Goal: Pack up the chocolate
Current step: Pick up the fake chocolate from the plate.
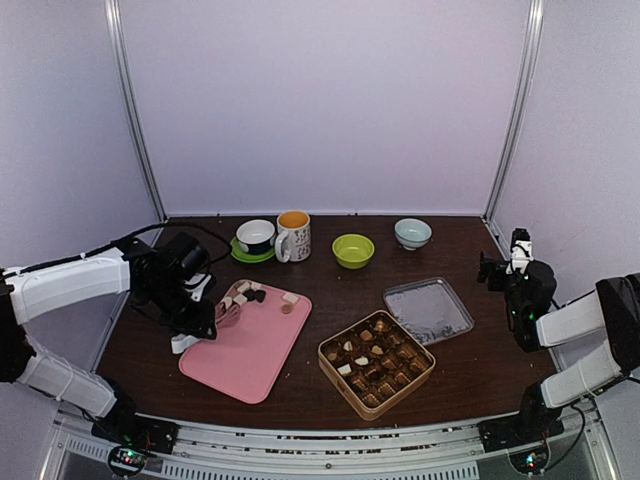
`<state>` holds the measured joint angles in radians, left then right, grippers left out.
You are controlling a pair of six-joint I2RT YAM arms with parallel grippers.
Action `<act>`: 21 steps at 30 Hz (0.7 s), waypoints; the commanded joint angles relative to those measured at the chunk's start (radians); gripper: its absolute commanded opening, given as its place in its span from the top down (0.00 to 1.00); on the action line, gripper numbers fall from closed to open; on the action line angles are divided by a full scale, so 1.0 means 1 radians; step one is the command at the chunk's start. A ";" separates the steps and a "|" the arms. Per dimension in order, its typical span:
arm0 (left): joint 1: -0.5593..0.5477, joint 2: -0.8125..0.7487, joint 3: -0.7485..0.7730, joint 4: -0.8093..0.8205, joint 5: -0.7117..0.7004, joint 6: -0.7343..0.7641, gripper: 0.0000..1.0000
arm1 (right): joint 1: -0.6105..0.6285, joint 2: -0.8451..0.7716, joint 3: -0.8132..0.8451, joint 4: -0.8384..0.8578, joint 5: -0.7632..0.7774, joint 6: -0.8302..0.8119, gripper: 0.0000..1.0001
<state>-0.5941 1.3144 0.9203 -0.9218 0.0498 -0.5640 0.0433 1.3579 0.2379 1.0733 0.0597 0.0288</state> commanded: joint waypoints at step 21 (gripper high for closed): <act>0.017 0.169 0.093 0.078 -0.133 0.030 0.67 | -0.003 0.001 0.013 0.014 -0.003 -0.004 0.00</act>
<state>-0.5884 1.4815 0.9764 -0.8642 -0.0288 -0.5419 0.0433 1.3579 0.2379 1.0733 0.0597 0.0292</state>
